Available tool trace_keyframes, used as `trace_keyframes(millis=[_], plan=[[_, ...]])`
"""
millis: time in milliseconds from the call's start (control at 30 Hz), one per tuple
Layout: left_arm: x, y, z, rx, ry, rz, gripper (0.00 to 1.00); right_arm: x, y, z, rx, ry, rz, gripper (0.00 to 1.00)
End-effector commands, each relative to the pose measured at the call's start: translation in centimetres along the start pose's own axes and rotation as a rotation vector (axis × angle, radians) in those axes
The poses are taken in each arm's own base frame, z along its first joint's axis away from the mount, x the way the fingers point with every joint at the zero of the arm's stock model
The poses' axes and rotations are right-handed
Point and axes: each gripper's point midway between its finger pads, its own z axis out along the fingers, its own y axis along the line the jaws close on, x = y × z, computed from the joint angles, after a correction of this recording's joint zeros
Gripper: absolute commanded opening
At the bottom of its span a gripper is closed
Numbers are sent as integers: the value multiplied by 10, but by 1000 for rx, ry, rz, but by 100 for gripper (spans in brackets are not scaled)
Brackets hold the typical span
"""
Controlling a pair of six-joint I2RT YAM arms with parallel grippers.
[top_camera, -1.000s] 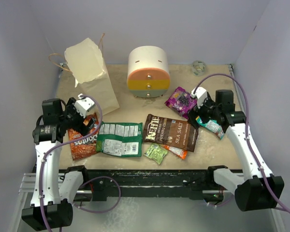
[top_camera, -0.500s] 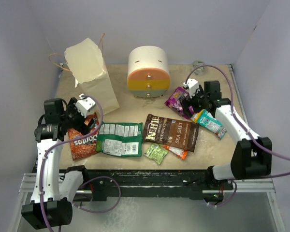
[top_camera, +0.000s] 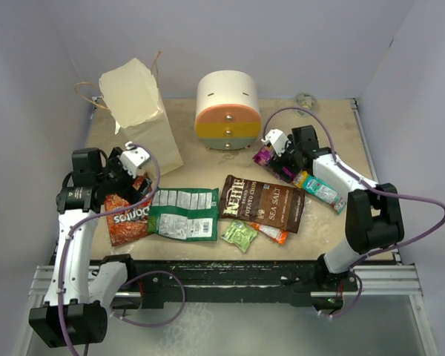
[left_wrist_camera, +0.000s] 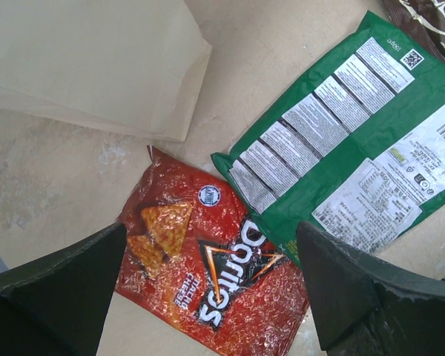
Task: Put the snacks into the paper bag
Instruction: Move the snack to the center of the board.
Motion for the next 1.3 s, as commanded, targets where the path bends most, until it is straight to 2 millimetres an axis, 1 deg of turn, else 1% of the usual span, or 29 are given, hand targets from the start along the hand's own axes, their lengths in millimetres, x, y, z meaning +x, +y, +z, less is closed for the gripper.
trace_keyframes(millis=[0, 133, 233, 300, 333, 367, 467, 633, 700, 767, 833, 933, 1000, 1133, 1267], plan=[[-11, -2, 4, 13, -48, 11, 99, 5, -21, 6, 103, 49, -93, 83], [-15, -4, 6, 21, -57, 10, 99, 10, -29, 15, 151, 82, -126, 77], [-20, -6, 8, 28, -69, 5, 99, 13, -28, 20, 164, 96, -140, 74], [-22, -7, 10, 34, -73, 7, 99, 10, -30, 23, 179, 86, -142, 73], [-22, -8, 10, 36, -73, 12, 99, 20, -23, 28, 165, 104, -142, 71], [-22, -8, 11, 37, -69, 14, 99, 22, -22, 31, 163, 104, -143, 69], [-21, -9, 12, 36, -57, 32, 99, 19, -22, 35, 171, 88, -138, 56], [-22, -8, 12, 42, -49, 68, 99, 13, -22, 34, 171, 62, -126, 28], [-25, -8, 12, 46, -49, 79, 99, 7, -23, 30, 168, 47, -115, 19], [-28, -8, 11, 54, -52, 87, 99, 0, -22, 22, 160, 26, -100, 13], [-32, -11, 10, 72, -59, 92, 99, -17, -28, 10, 165, -20, -90, 7], [-36, -14, 9, 95, -71, 95, 99, -32, -29, -6, 148, -58, -75, 3], [-37, -16, 8, 104, -77, 95, 99, -37, -25, -11, 124, -69, -64, 1], [-35, -21, 7, 115, -79, 93, 99, -29, -9, -11, 56, -52, -49, 1], [-28, -24, 7, 117, -68, 91, 99, -22, 14, -8, -13, -35, -42, 3]])
